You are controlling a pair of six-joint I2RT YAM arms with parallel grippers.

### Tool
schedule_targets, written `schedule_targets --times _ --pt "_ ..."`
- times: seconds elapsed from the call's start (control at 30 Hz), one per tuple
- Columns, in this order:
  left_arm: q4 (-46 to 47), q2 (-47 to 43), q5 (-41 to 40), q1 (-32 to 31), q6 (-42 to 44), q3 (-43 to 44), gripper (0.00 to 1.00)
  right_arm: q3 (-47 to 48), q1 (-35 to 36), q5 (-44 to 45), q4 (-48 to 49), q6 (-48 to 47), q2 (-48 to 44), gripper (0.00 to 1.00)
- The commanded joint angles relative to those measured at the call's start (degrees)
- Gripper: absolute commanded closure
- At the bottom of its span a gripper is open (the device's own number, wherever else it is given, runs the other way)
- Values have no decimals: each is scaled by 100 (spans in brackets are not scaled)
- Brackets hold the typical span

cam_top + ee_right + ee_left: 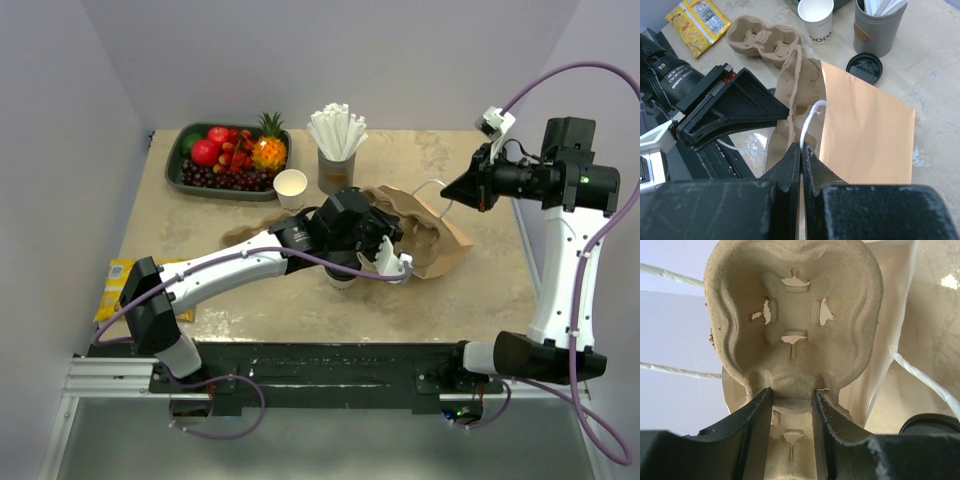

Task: Pack the takeout coffee

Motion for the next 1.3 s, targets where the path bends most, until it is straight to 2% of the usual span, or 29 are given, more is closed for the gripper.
schedule_targets --times 0.0,0.17,0.43,0.6,0.93,1.1,1.27 --pt "-120 -158 -118 -46 579 269 100 239 17 -207 -499 -82 -35 100" --pt "125 -351 -319 -265 1018 41 100 143 17 -189 -245 260 -79 100" --pt "-191 61 -1716 -582 1238 638 100 -15 17 -162 -139 340 -123 100" --pt "-340 53 -1999 -704 1116 840 100 -218 17 -66 89 576 -202 100" --pt "-1597 571 -2517 -810 1054 1675 100 -253 8 -57 353 885 -299 100" --pt "-2386 1265 -2851 -889 887 2395 100 -244 17 -145 353 946 -404 100" --pt "-2494 1538 -2826 -995 817 2712 100 -235 17 -329 477 1201 -475 100"
